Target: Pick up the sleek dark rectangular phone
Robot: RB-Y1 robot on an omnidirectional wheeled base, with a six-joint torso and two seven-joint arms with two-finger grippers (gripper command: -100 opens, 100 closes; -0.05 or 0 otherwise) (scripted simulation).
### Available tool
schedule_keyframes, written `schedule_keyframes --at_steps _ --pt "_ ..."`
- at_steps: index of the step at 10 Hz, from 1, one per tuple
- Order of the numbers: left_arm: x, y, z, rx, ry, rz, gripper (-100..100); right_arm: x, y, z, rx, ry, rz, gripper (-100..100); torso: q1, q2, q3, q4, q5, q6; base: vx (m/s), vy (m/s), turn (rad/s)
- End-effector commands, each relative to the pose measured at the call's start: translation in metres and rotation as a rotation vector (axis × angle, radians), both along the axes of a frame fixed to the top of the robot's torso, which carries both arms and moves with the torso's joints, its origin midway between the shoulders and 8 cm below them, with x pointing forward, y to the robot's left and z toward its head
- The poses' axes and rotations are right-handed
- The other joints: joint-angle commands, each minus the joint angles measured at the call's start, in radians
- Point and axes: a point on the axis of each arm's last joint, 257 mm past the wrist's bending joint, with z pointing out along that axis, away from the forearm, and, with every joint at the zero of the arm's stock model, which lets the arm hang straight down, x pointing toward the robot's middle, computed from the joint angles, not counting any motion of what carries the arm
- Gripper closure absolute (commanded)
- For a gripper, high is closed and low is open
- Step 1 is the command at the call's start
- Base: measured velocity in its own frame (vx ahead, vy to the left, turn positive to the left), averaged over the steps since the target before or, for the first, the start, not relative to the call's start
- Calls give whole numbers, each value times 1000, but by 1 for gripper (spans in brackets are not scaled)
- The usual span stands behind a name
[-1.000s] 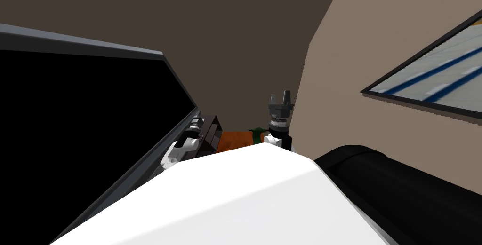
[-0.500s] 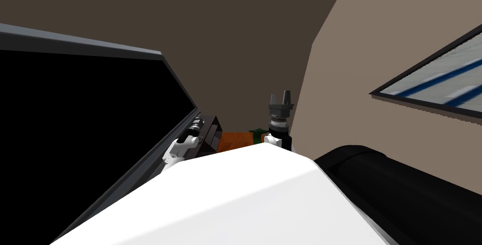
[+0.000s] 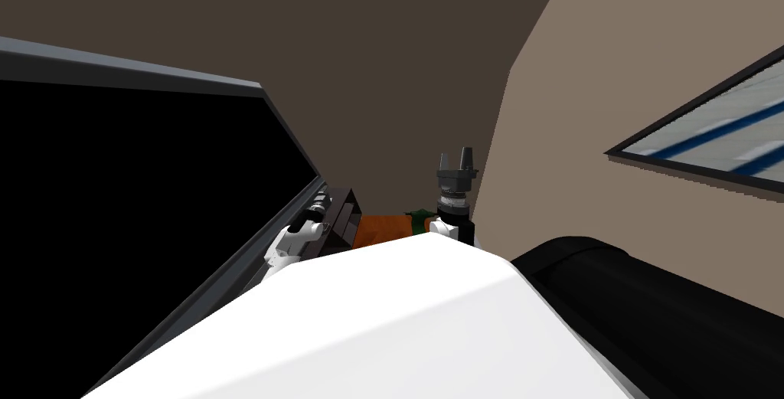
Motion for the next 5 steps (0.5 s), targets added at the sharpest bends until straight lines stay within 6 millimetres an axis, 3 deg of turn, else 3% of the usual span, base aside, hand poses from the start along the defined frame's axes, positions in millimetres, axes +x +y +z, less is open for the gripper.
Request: schedule_keyframes --at_steps 1,3,4,5 --pt "0 0 0 0 0 0 -100 0 0 0 0 0 0 0 0 0 0 0 0 0 -10 -6 35" --pt "0 0 0 0 0 0 -100 0 0 0 0 0 0 0 0 0 0 0 0 0 4 1 -8" --pt "-5 23 -12 59 37 18 -100 0 0 0 0 0 0 0 0 0 0 0 0 0 38 43 -8" --pt "-7 32 -17 81 53 25 -100 0 0 0 0 0 0 0 3 -2 -1 0 0 0 76 57 -24"
